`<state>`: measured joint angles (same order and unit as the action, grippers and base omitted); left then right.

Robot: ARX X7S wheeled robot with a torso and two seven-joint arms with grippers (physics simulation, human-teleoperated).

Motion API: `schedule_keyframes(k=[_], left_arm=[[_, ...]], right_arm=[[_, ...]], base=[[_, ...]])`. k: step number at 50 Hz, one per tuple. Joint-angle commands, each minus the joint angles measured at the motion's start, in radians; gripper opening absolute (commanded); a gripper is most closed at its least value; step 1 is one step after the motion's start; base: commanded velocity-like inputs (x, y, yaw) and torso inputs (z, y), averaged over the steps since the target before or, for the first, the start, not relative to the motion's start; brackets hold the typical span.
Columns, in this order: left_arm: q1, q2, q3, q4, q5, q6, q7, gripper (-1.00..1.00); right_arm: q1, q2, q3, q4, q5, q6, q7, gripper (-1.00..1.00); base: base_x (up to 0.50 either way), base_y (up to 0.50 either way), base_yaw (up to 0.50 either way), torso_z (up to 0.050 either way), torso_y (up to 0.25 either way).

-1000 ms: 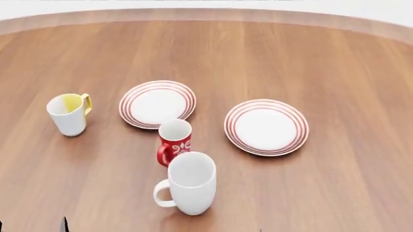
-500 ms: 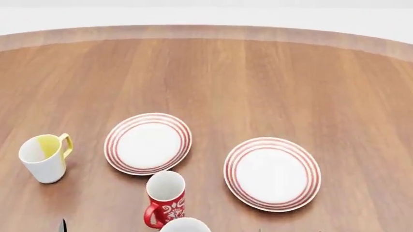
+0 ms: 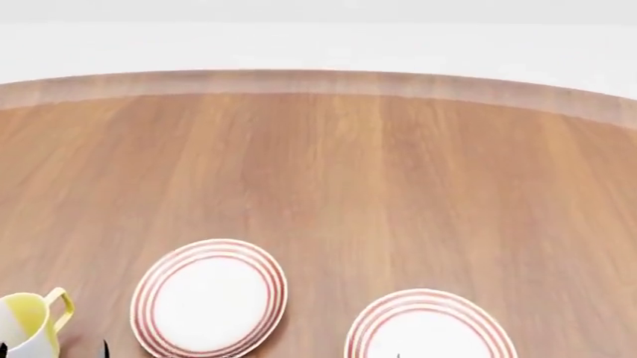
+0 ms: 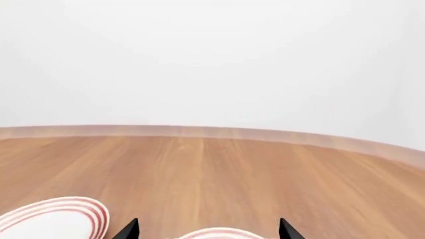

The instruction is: Put the white mug on the left plate.

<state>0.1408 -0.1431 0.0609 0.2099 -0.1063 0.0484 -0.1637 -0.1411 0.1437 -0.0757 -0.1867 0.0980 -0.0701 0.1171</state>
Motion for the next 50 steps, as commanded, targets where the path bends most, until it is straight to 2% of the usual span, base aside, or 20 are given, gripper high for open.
schedule_keyframes(k=[1, 6, 10, 17, 20, 23, 26, 27, 29, 34, 38, 41, 46, 47, 50], left_arm=[[0.007, -0.012, 0.015, 0.006, -0.007, 0.013, -0.001, 1.00], [0.007, -0.017, 0.023, -0.004, -0.006, 0.021, -0.001, 1.00], [0.019, -0.041, 0.050, 0.014, -0.058, 0.025, 0.065, 1.00], [0.115, -0.162, 0.079, 0.032, -0.100, 0.177, 0.236, 1.00], [0.141, -0.208, 0.074, 0.066, -0.089, 0.154, 0.249, 1.00], [0.195, -0.251, 0.063, 0.099, -0.174, 0.182, 0.309, 1.00], [0.262, -0.280, 0.048, 0.114, -0.239, 0.255, 0.365, 1.00], [0.267, -0.261, 0.058, 0.028, -0.235, 0.339, 0.410, 1.00], [0.300, -0.269, 0.054, 0.007, -0.231, 0.400, 0.439, 1.00], [0.347, -0.290, 0.037, 0.005, -0.245, 0.440, 0.456, 1.00], [0.415, -0.321, 0.048, 0.002, -0.279, 0.544, 0.538, 1.00], [0.466, -0.335, 0.041, 0.032, -0.292, 0.584, 0.554, 1.00], [0.544, -0.344, 0.032, 0.019, -0.259, 0.640, 0.574, 1.00], [0.630, -0.336, 0.013, -0.051, -0.109, 0.716, 0.586, 1.00], [0.629, -0.337, 0.012, -0.050, -0.088, 0.704, 0.576, 1.00]], right_arm=[[-0.001, 0.009, -0.012, -0.004, 0.006, 0.003, 0.009, 1.00], [0.016, 0.009, -0.011, 0.026, -0.013, 0.021, 0.035, 1.00], [0.008, 0.013, -0.024, 0.015, -0.018, 0.009, 0.033, 1.00], [-0.005, 0.021, -0.016, 0.001, -0.002, -0.001, 0.038, 1.00], [-0.006, 0.024, -0.020, 0.004, 0.002, -0.008, 0.036, 1.00], [-0.005, 0.025, -0.022, 0.002, 0.006, -0.005, 0.035, 1.00], [-0.005, 0.028, -0.023, 0.005, 0.011, -0.008, 0.034, 1.00], [-0.005, 0.028, -0.024, 0.005, 0.013, -0.008, 0.033, 1.00], [-0.006, 0.030, -0.027, 0.009, 0.013, -0.012, 0.033, 1.00], [-0.013, 0.036, -0.028, -0.005, 0.018, -0.013, 0.034, 1.00], [-0.005, 0.035, -0.037, 0.007, 0.013, -0.010, 0.038, 1.00], [-0.005, 0.038, -0.043, 0.004, 0.011, -0.007, 0.038, 1.00], [-0.009, 0.042, -0.040, -0.001, 0.017, -0.008, 0.043, 1.00], [-0.002, 0.041, -0.039, 0.011, 0.018, -0.010, 0.044, 1.00], [0.000, 0.043, -0.041, 0.015, 0.020, -0.011, 0.045, 1.00]], base=[[0.48, 0.00, 0.00, 0.000, 0.000], [0.48, 0.00, 0.00, 0.000, 0.000], [0.00, 0.00, 0.00, 0.000, 0.000], [0.00, 0.00, 0.00, 0.000, 0.000], [0.00, 0.00, 0.00, 0.000, 0.000], [0.00, 0.00, 0.00, 0.000, 0.000], [0.00, 0.00, 0.00, 0.000, 0.000], [0.00, 0.00, 0.00, 0.000, 0.000], [0.00, 0.00, 0.00, 0.000, 0.000], [0.00, 0.00, 0.00, 0.000, 0.000], [0.00, 0.00, 0.00, 0.000, 0.000], [0.00, 0.00, 0.00, 0.000, 0.000], [0.00, 0.00, 0.00, 0.000, 0.000], [0.00, 0.00, 0.00, 0.000, 0.000], [0.00, 0.00, 0.00, 0.000, 0.000]])
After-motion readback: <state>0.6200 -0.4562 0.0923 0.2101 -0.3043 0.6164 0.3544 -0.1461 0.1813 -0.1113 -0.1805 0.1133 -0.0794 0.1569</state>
